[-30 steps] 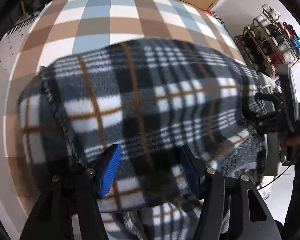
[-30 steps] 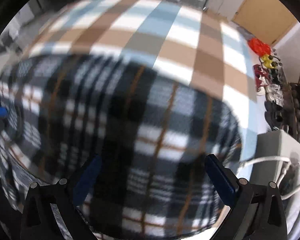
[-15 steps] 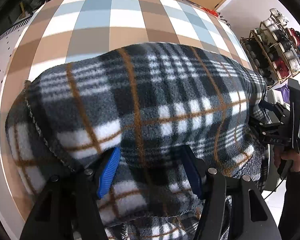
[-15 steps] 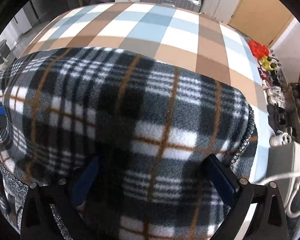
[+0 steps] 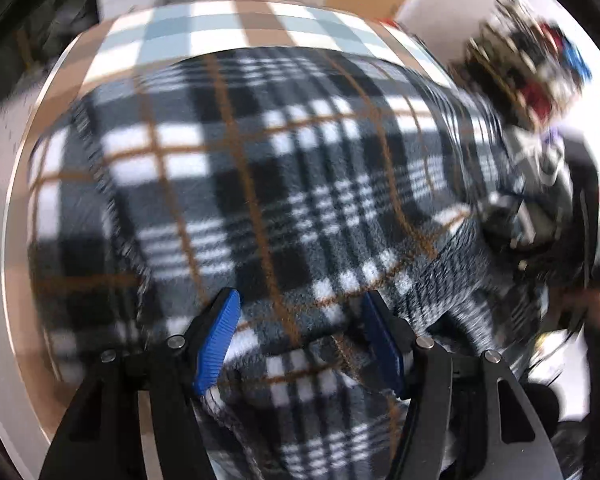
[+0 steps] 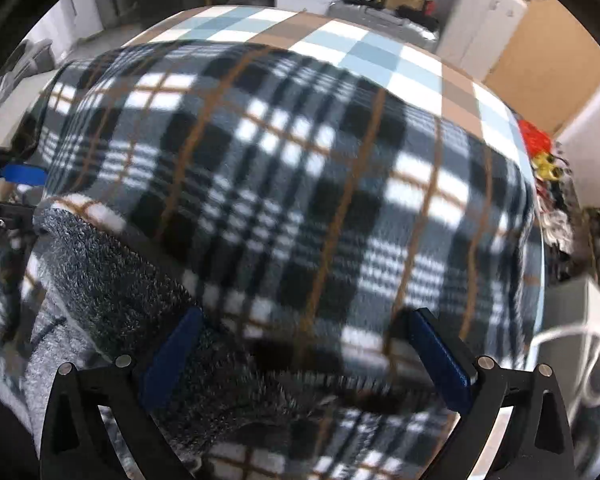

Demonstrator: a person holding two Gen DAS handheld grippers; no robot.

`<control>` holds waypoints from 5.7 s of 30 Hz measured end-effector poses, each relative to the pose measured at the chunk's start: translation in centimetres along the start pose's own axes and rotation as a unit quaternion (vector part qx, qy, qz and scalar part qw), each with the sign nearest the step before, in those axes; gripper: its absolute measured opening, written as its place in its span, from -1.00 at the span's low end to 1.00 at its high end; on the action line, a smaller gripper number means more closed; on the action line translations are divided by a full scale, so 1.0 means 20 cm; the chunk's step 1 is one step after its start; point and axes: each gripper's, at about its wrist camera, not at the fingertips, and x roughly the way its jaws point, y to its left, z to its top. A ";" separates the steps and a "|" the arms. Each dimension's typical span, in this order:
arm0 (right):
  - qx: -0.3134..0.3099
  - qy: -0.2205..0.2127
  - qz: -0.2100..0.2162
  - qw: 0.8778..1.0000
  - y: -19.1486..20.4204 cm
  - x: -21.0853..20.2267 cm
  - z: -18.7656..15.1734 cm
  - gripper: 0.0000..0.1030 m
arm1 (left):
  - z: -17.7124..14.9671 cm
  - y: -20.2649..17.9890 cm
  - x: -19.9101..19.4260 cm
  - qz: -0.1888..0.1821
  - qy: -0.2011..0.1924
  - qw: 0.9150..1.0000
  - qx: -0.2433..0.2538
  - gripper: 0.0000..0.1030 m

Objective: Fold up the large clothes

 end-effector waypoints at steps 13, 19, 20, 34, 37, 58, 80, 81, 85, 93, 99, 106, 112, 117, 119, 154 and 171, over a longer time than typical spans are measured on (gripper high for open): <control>0.052 -0.136 0.139 0.980 0.19 -0.55 -0.45 1.00 | -0.53 -0.23 -0.19 -0.004 0.003 0.999 0.043 0.13; 0.080 -0.212 0.155 0.962 0.21 -0.60 -0.45 1.00 | -0.48 -0.33 -0.31 0.027 -0.103 0.994 0.024 0.13; 0.089 -0.220 0.156 0.959 0.21 -0.63 -0.45 1.00 | -0.46 -0.33 -0.33 0.021 -0.116 0.993 0.019 0.13; 0.157 -0.055 0.012 0.986 -0.23 -0.12 0.05 1.00 | 0.02 0.08 0.05 0.051 -0.085 0.992 -0.084 0.13; 0.110 0.004 -0.014 0.994 -0.20 0.05 0.10 1.00 | 0.01 0.05 0.04 0.063 -0.095 0.992 -0.054 0.15; 0.136 -0.237 0.194 0.942 0.01 -0.56 -0.53 1.00 | -0.68 -0.08 -0.23 0.018 -0.067 0.997 -0.044 0.23; 0.095 -0.229 0.239 0.939 0.09 -0.55 -0.59 1.00 | -0.95 -0.05 0.02 -0.140 0.012 0.980 -0.142 0.23; 0.094 -0.229 0.238 0.939 0.09 -0.55 -0.59 1.00 | -0.94 -0.04 0.00 -0.148 0.005 0.978 -0.146 0.23; 0.094 -0.232 0.240 0.938 0.09 -0.56 -0.59 1.00 | -0.90 -0.04 -0.10 -0.186 -0.033 0.970 -0.154 0.23; 0.067 -0.235 0.266 0.933 0.13 -0.60 -0.60 1.00 | -0.71 -0.11 -0.23 -0.198 -0.059 0.972 -0.113 0.23; -0.032 -0.226 0.257 0.939 0.35 -0.67 -0.69 1.00 | -0.65 -0.09 -0.16 -0.193 -0.058 0.973 -0.114 0.23; -0.158 -0.144 0.233 0.949 0.77 -0.53 -0.79 1.00 | -0.61 -0.05 -0.14 -0.215 -0.058 0.969 -0.112 0.23; -0.185 -0.158 0.163 0.956 0.97 -0.44 -0.75 0.89 | -0.59 0.03 -0.12 -0.237 -0.051 0.962 -0.123 0.23; -0.160 -0.133 0.135 0.969 0.98 -0.33 -0.68 -0.10 | -0.60 0.08 -0.15 -0.258 -0.054 0.957 -0.124 0.23; -0.144 -0.133 0.152 0.969 0.95 -0.32 -0.65 -0.55 | -0.60 0.09 -0.17 -0.257 -0.054 0.957 -0.123 0.23; -0.064 -0.264 0.185 0.944 0.76 -0.69 -0.57 -0.96 | -0.88 0.10 -0.22 -0.017 -0.148 0.983 -0.112 -0.92; -0.151 -0.258 0.169 0.939 0.88 -0.68 -0.67 -0.96 | -0.91 -0.04 -0.14 0.078 -0.171 0.970 -0.157 0.33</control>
